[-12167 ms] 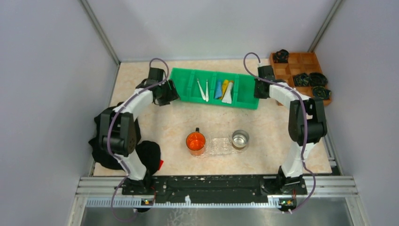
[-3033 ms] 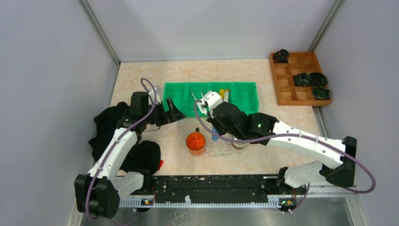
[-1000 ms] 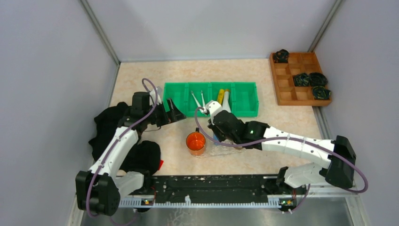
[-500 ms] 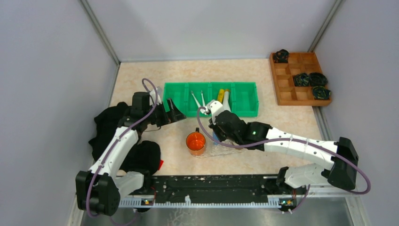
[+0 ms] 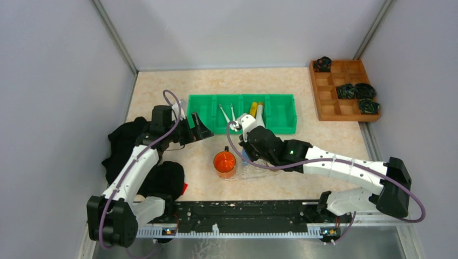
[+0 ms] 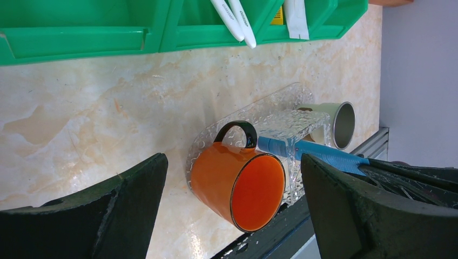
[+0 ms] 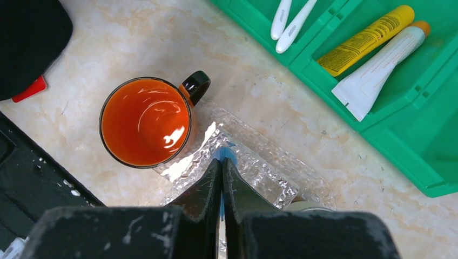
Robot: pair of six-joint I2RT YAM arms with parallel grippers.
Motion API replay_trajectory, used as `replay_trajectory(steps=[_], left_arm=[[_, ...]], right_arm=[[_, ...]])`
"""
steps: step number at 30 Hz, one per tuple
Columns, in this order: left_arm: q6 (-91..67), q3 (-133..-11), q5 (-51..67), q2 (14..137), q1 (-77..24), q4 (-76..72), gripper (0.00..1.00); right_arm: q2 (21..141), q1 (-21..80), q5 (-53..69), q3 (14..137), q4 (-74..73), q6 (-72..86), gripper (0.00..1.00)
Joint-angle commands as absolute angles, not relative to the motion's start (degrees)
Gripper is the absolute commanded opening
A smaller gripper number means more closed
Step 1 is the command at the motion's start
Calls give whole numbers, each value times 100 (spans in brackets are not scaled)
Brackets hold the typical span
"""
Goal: Prepare toiletry sets of a toothbrush and toothpaste on the tray
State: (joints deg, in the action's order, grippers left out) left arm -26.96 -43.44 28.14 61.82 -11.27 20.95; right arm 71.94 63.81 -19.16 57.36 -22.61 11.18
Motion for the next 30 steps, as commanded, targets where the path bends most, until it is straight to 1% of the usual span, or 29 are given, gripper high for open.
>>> replay_trajectory(steps=[1,15,16,17,18,25,28,30], left_arm=[[-2637,-4290,2873,6182,-1151,1991,99],[-2577,-4406,2856,6242,-1150,2039,99],[-2575,-4423,2860,6242,-1151,2047,99],[-2568,-4440,2852,6252,-1151,2050,99],[-2567,-4451,2848,6264,-1151,2054,99],[-2532,-4523,2839,6295,-1151,2087,99],[-2516,-4560,2825,6322,-1151,2107,99],[-2493,-4581,2810,6336,-1151,2125,99]], right_arm=[[7202,6337,-1916,5755,-1982,1195,0],[7395,6311,-1957,5852,-2098,1212,0],[7393,6311,-1964,5860,-2113,1219,3],[7407,6309,-1971,5873,-2124,1229,9],[7406,6309,-1975,5876,-2134,1230,12],[7360,6301,-1991,5968,-2235,1227,27],[7255,6301,-2011,6038,-2276,1230,30],[7150,6294,-2027,6112,-2300,1234,36]])
